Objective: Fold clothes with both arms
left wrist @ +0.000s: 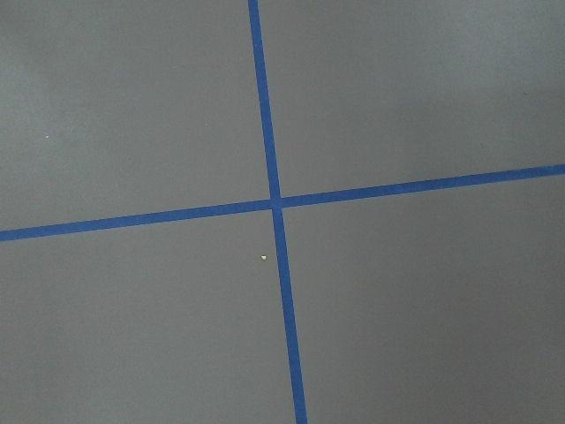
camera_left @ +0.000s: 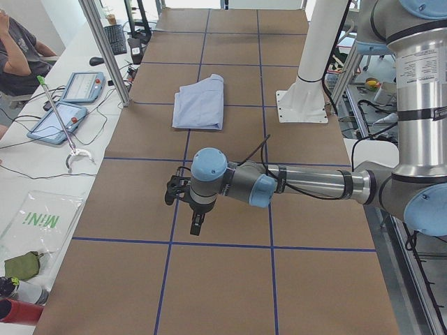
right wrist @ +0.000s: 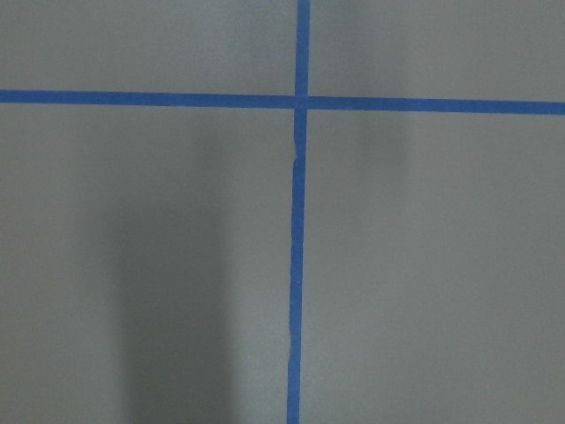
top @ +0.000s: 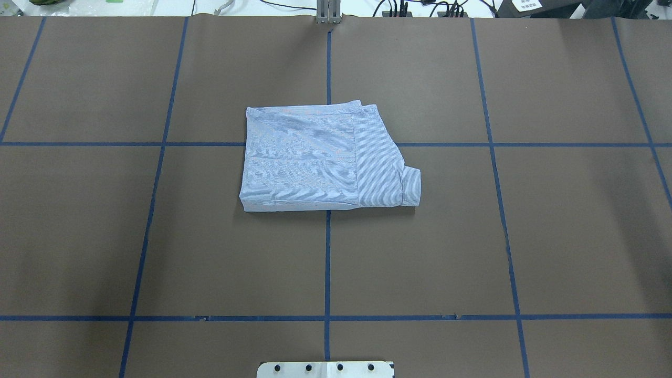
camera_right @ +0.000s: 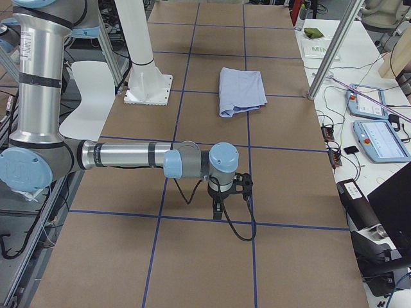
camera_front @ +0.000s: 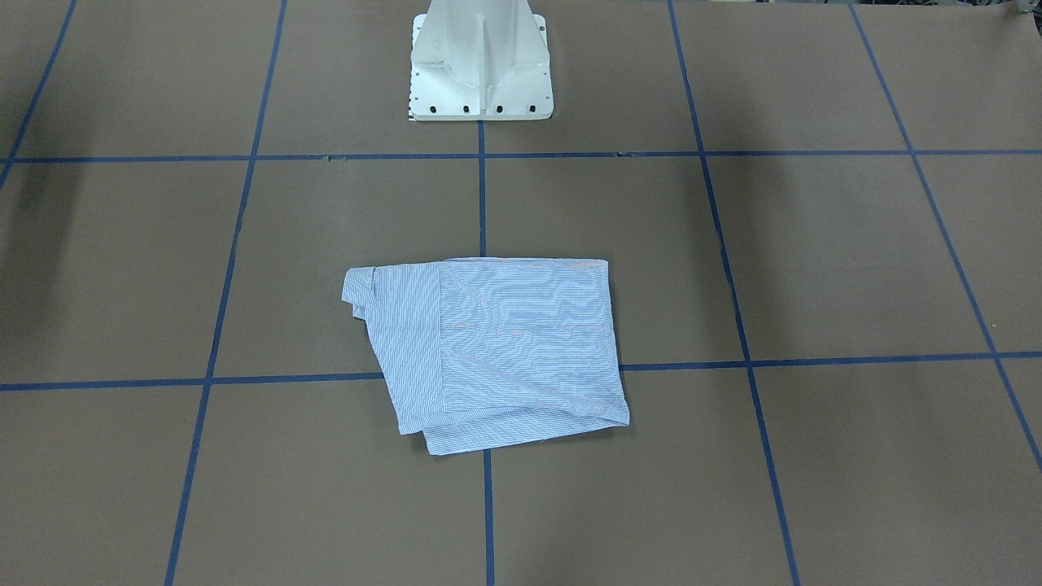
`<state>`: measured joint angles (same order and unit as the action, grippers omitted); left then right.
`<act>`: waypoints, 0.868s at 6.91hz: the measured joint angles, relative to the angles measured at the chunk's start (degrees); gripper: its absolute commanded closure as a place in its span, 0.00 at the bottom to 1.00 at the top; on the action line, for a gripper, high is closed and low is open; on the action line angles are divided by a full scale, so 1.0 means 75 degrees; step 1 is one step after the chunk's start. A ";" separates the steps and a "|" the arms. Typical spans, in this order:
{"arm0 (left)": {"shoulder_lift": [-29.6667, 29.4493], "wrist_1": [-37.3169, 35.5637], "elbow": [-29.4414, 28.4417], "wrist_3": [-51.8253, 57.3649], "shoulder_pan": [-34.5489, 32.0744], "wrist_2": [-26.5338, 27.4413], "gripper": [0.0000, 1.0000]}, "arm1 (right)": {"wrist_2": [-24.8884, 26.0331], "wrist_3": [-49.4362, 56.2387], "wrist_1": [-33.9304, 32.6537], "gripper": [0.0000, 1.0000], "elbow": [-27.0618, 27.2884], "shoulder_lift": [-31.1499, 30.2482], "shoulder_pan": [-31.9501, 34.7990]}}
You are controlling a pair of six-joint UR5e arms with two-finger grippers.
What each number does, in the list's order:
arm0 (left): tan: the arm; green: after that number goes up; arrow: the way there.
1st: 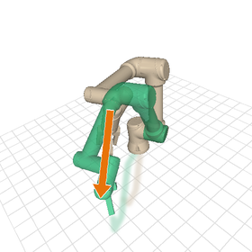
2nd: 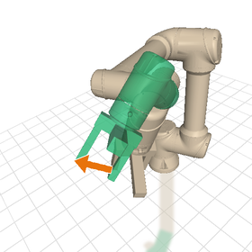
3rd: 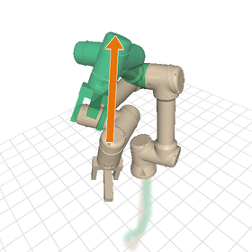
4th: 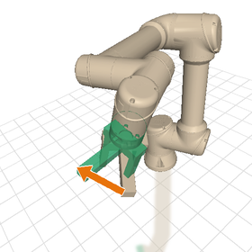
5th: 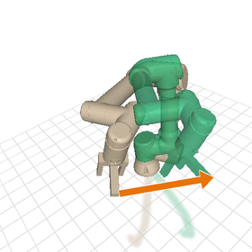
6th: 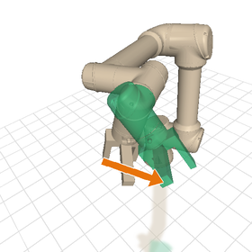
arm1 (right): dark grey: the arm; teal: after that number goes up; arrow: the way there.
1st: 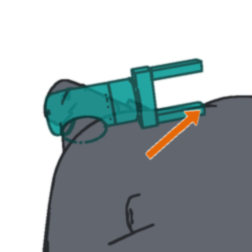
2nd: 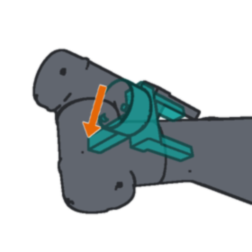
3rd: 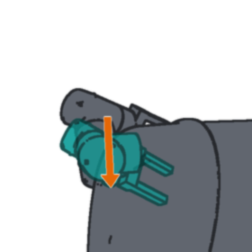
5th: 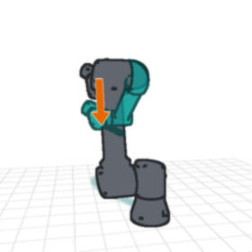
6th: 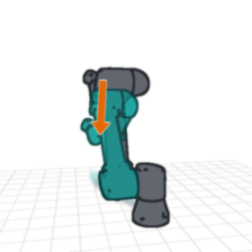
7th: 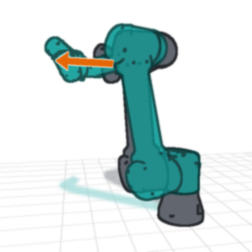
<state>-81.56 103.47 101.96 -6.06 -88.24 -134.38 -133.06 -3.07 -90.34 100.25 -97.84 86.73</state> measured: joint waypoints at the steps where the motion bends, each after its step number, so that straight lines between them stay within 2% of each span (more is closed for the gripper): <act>1: 0.0000 -0.0002 0.0033 -0.0003 0.0000 0.0002 0.01 | 0.0024 -0.0003 0.0010 0.00 0.0013 0.0027 0.0002; 6: 0.0000 0.0007 0.0064 -0.0001 0.0000 0.0003 0.01 | 0.0029 -0.0104 0.0000 0.00 0.0081 0.0037 0.0002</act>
<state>-81.56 103.52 102.43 -6.07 -88.24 -134.36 -132.84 -3.85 -90.34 100.86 -97.57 86.75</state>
